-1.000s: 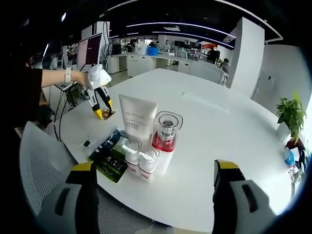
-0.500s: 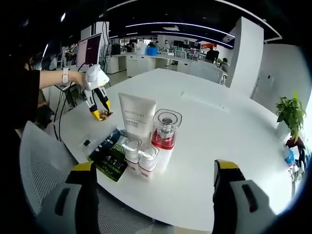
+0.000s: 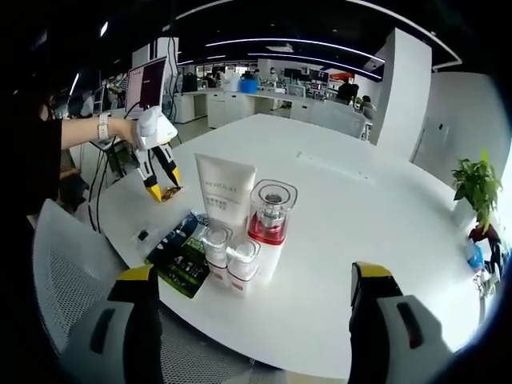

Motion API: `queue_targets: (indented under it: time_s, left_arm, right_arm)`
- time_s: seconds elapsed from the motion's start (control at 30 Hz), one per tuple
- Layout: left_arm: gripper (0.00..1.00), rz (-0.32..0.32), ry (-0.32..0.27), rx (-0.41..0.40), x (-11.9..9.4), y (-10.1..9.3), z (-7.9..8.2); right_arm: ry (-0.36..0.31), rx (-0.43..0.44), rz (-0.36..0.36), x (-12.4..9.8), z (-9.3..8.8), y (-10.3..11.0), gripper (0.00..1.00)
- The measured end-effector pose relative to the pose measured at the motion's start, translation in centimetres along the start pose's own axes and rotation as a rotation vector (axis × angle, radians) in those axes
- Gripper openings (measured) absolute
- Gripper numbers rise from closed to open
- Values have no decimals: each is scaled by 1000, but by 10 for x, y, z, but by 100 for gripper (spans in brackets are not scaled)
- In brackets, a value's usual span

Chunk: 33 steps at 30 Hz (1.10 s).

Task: Arrange the skincare products in the storage area until every visible bottle or jar stands upright without overlapping.

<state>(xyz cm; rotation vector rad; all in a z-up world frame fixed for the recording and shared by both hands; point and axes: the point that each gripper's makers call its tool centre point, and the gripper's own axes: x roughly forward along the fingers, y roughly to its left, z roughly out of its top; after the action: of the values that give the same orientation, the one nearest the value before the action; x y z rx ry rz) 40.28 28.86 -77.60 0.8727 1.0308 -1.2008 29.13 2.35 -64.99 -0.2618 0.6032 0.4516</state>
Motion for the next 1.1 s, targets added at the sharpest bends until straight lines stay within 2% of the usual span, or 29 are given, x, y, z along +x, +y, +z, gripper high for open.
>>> queue_targets:
  time_s: [0.3, 0.47, 0.73, 1.1]
  left_arm:
    - [37, -8, 1, 16, 2, -13, 7]
    - [37, -34, 9, 26, 4, -24, 10]
    - [37, -56, 7, 18, 9, -35, 22]
    - [37, -66, -5, 11, 15, -42, 34]
  right_arm:
    - [-3, 5, -1, -2, -2, -1, 100]
    - [-5, 3, -2, -2, -1, 2, 100]
    - [-5, 0, 1, -3, -3, 1, 100]
    - [-2, -2, 5, -4, -5, 0, 99]
